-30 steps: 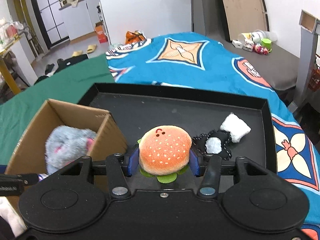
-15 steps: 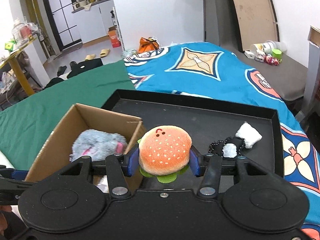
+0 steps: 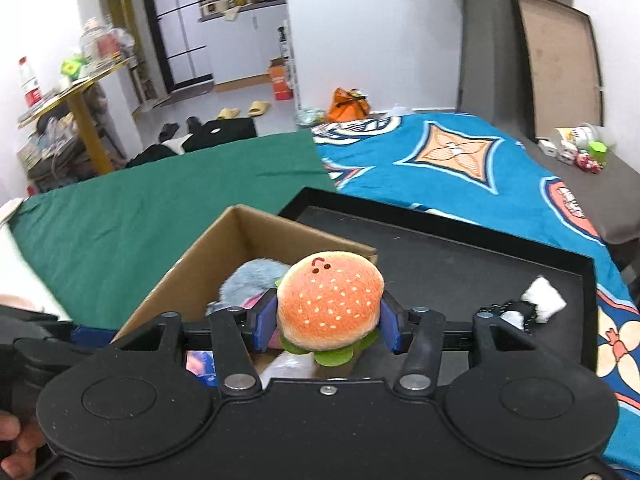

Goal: Organize soft objects
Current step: 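Carry the burger plush into the box and open the right gripper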

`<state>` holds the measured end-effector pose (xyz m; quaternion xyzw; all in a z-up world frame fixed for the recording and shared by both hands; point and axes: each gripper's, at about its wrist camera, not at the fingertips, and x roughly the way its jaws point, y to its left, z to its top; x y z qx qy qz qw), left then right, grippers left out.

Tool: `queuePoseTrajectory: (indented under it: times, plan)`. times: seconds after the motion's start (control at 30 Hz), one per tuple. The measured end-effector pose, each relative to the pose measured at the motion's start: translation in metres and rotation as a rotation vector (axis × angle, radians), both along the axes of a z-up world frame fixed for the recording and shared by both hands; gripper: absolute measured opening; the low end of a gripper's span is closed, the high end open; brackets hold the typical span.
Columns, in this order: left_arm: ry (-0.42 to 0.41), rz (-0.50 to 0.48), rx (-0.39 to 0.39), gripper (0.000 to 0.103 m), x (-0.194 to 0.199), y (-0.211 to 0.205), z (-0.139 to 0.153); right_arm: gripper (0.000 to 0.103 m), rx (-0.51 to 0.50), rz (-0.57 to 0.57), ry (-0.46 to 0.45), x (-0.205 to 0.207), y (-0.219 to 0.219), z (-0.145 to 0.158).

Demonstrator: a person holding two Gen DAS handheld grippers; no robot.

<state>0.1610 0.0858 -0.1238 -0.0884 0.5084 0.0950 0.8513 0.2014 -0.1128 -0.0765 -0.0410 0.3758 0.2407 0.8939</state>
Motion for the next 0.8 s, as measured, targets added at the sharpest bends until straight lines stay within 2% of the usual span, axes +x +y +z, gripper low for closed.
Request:
queuePoseTrajectory:
  times: [0.27,0.37,0.43,0.63,0.8]
  plan:
    - [-0.019,-0.014,-0.041,0.058,-0.008,0.005,-0.006,0.052,-0.022,0.063,0.036,-0.012,0.015,-0.003]
    - [-0.024,-0.02,-0.055,0.049,-0.01,0.007,-0.008,0.052,-0.022,0.075,0.05,-0.014,0.019,-0.003]
    - [-0.029,-0.024,-0.059,0.039,-0.01,0.008,-0.008,0.053,-0.008,0.081,0.067,-0.016,0.02,-0.002]
    - [-0.038,0.003,-0.062,0.021,-0.011,0.014,-0.01,0.062,0.042,0.12,0.167,-0.017,0.022,-0.002]
    - [-0.042,0.013,-0.073,0.018,-0.011,0.018,-0.01,0.072,0.056,0.101,0.182,-0.014,0.017,-0.001]
